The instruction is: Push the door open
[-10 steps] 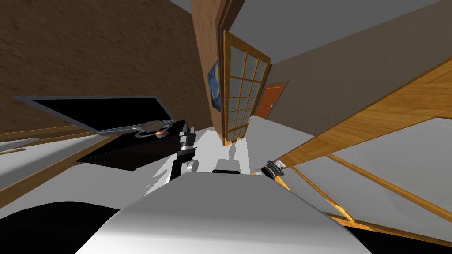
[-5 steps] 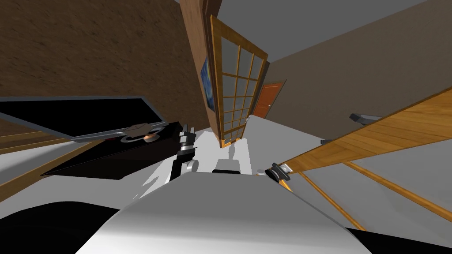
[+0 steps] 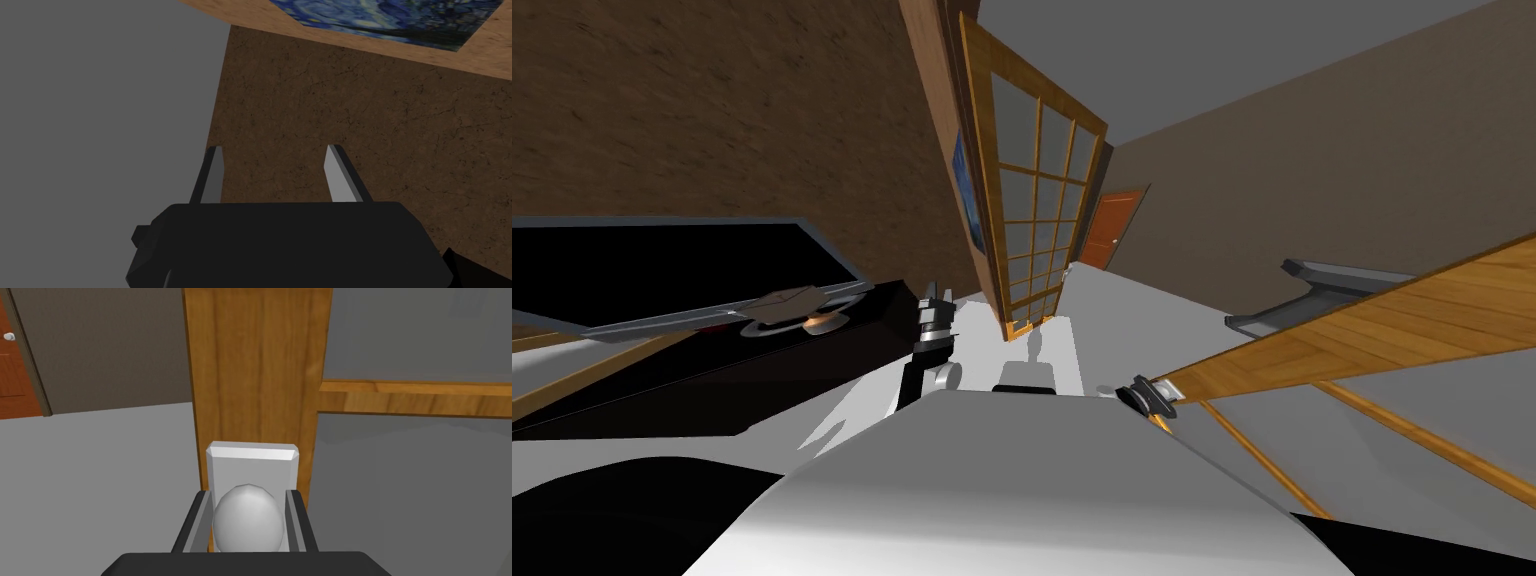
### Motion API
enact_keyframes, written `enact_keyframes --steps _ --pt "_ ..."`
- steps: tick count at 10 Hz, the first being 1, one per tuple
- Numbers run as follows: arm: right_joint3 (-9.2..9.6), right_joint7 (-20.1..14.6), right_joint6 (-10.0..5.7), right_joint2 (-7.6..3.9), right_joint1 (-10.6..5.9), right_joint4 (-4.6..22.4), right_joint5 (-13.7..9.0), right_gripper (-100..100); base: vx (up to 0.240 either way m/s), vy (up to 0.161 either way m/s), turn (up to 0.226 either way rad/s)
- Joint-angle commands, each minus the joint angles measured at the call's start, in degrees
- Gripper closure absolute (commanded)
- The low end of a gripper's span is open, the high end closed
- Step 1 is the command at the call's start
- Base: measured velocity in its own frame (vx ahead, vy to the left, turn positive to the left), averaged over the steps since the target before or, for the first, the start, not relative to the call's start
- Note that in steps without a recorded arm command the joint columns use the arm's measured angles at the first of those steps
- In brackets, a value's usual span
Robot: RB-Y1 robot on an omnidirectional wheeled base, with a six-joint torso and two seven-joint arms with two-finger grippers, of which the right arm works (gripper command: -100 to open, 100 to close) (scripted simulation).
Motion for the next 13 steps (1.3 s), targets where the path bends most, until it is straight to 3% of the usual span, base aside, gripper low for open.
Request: enact_keyframes --steps 1,6,7,8,13 --pt "-1.30 0.2 -0.31 -0.05 1.08 -0.9 -0.9 100 0.154 -0.140 -0.066" --pt "-3.66 0.7 -0.53 0.80 1.37 -0.9 -2.9 100 0.152 -0.099 -0.064" --pt "-3.32 1.1 -0.02 0.99 1.59 -1.7 -2.7 100 0.066 -0.046 -0.031" --pt "-4.22 1.1 -0.43 0.40 1.84 -1.6 -3.4 100 0.062 -0.085 -0.035" --pt "-6.52 1.4 -1.25 -0.30 2.51 -1.3 -5.6 100 0.106 -0.149 -0.037"
